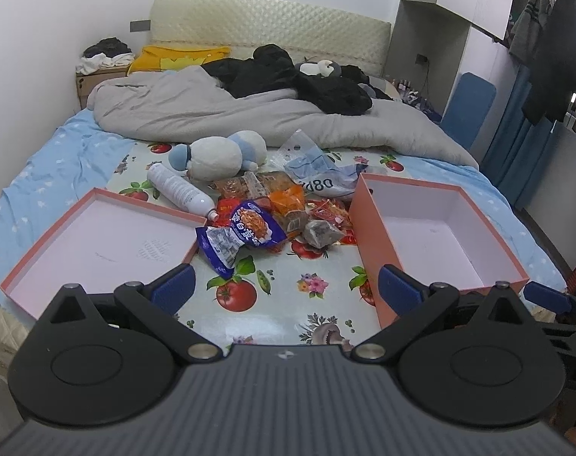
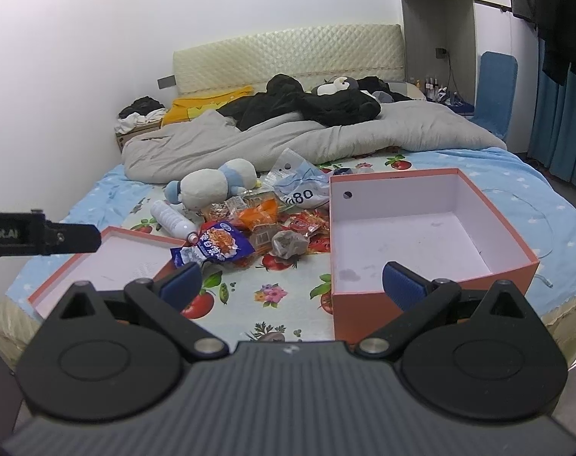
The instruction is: Organize snacks
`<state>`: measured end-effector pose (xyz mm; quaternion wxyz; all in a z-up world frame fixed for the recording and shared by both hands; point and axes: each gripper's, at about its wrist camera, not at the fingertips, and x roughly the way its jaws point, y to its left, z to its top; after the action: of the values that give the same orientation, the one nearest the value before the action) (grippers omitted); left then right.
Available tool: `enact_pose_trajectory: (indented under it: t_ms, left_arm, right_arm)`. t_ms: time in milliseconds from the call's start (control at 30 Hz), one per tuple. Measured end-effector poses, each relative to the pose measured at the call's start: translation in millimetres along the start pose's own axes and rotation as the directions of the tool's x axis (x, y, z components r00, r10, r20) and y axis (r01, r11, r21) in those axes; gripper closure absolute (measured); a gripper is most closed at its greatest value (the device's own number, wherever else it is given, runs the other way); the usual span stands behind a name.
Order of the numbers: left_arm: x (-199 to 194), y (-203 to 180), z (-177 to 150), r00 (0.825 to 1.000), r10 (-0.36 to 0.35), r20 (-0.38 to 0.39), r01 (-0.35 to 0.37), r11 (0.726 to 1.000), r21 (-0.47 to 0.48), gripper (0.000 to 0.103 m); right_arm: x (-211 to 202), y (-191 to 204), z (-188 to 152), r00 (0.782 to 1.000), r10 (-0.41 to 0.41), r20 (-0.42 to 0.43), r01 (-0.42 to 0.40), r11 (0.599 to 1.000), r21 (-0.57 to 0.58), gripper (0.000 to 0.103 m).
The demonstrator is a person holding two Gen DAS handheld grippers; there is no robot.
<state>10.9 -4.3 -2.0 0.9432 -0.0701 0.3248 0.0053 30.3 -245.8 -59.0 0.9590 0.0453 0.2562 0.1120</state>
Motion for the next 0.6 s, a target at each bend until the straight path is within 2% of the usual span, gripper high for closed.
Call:
enact_pose_trajectory:
  t_ms: [600]
  left_arm:
    - [12.5,1.9,-6.2,1.0,0.004,-0.022,-0.004,1.0,-0.022,0.0]
  right_arm:
    - [7.8,1.7,-3.8,1.0,-0.007,-0.031,0.007,1.0,0.01,0.0]
